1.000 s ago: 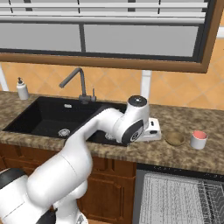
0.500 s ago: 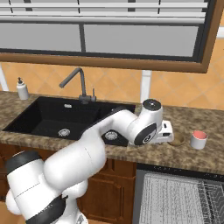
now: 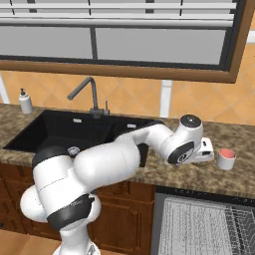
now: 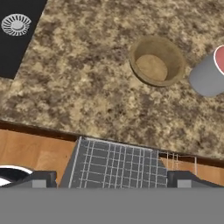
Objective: Pick up the cup and bowl from the counter, place them in the dishwasher, and close the dishwasher door.
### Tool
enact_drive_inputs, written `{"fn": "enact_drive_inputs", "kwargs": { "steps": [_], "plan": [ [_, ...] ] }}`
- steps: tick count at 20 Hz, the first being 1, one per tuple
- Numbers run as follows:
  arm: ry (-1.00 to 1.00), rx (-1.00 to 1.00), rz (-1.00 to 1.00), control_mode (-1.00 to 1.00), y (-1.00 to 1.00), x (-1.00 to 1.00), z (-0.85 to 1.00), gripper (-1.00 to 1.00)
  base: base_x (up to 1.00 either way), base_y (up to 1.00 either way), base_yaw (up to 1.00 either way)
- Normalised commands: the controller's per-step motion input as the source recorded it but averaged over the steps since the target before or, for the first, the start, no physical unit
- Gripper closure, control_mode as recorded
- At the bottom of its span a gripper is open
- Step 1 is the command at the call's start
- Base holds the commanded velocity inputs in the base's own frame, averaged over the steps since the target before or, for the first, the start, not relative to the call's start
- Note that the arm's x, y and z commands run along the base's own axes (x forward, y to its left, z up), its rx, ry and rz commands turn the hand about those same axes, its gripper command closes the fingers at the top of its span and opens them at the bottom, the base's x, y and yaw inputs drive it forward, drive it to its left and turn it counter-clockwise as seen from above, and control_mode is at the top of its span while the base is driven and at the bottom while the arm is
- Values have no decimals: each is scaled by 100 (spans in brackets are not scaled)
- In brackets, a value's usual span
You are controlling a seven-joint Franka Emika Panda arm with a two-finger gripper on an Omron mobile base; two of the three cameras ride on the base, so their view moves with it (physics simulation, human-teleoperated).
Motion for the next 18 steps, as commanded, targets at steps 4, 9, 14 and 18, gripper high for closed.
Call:
{"fn": "enact_drive_inputs", "kwargs": {
  "steps": [4, 9, 14, 18],
  "plan": [
    [3, 0, 0, -100, -48, 24, -3, -100, 0, 0, 0],
    [4, 0, 0, -100, -57, 44, -15, -100, 0, 0, 0],
    [0, 1, 0, -100, -54, 19, -12, -100, 0, 0, 0],
    [2, 2, 0, -100, -38, 23, 1, -100, 0, 0, 0]
  ]
}}
